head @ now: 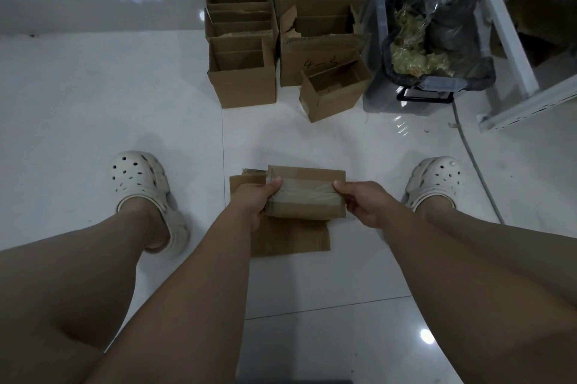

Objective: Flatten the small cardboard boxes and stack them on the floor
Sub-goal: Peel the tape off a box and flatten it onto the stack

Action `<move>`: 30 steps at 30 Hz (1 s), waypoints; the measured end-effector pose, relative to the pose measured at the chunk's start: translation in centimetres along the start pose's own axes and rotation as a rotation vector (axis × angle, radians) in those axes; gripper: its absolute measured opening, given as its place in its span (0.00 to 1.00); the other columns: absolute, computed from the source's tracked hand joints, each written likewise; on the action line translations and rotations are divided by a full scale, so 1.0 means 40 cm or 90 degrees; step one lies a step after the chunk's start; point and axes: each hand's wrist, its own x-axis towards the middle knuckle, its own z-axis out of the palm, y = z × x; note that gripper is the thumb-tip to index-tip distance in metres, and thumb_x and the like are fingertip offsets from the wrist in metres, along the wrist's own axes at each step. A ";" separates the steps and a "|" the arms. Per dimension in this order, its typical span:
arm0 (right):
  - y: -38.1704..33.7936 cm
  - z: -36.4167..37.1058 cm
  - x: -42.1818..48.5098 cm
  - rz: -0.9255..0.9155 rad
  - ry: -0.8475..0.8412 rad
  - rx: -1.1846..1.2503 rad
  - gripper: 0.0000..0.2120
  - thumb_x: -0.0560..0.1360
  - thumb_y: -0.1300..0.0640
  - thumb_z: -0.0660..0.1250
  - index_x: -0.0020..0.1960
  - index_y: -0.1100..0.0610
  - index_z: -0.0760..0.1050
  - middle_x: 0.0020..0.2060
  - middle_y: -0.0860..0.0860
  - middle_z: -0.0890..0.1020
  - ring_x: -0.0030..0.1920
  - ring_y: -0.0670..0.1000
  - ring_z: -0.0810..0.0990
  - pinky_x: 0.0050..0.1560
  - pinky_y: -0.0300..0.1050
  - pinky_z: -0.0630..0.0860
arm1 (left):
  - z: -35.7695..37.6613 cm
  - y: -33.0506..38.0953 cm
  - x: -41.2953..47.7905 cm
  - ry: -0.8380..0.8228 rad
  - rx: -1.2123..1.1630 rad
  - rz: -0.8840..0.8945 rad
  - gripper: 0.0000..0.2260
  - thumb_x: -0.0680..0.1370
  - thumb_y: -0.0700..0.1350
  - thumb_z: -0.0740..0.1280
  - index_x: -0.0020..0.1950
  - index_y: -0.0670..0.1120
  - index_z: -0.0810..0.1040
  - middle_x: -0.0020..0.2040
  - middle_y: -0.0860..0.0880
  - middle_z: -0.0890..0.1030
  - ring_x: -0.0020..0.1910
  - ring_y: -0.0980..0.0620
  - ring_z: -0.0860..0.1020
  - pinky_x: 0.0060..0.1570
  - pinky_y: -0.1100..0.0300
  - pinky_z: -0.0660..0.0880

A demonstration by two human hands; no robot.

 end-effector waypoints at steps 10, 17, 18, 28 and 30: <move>-0.008 0.016 -0.015 0.048 0.029 0.032 0.09 0.73 0.60 0.72 0.52 0.61 0.78 0.46 0.53 0.82 0.47 0.51 0.79 0.43 0.42 0.76 | 0.010 0.010 -0.010 0.025 0.018 0.008 0.09 0.75 0.46 0.70 0.43 0.41 0.77 0.38 0.49 0.78 0.34 0.55 0.75 0.23 0.70 0.73; -0.008 0.005 -0.010 0.024 0.044 -0.013 0.09 0.72 0.59 0.74 0.49 0.62 0.78 0.47 0.54 0.83 0.46 0.49 0.80 0.45 0.38 0.76 | 0.016 0.013 -0.030 0.049 0.038 0.027 0.10 0.76 0.47 0.69 0.43 0.42 0.75 0.46 0.50 0.77 0.45 0.58 0.73 0.21 0.72 0.69; -0.006 0.004 -0.011 0.023 0.041 -0.010 0.09 0.72 0.58 0.74 0.48 0.61 0.78 0.46 0.53 0.83 0.45 0.49 0.80 0.44 0.37 0.75 | 0.017 0.014 -0.031 0.042 0.036 0.024 0.10 0.76 0.47 0.69 0.45 0.41 0.75 0.46 0.49 0.78 0.44 0.57 0.74 0.21 0.72 0.70; 0.014 -0.001 -0.008 -0.005 0.000 0.024 0.12 0.73 0.57 0.72 0.53 0.62 0.79 0.53 0.57 0.82 0.55 0.52 0.78 0.59 0.46 0.71 | 0.021 0.019 -0.034 0.044 0.061 0.031 0.16 0.77 0.47 0.68 0.57 0.36 0.76 0.40 0.52 0.76 0.37 0.57 0.74 0.21 0.73 0.70; 0.015 0.005 -0.006 -0.018 0.017 0.035 0.17 0.73 0.59 0.71 0.59 0.67 0.77 0.55 0.61 0.80 0.59 0.55 0.77 0.66 0.54 0.70 | 0.021 0.018 -0.032 0.044 0.051 0.034 0.16 0.77 0.47 0.68 0.57 0.36 0.76 0.41 0.52 0.76 0.38 0.58 0.73 0.21 0.72 0.70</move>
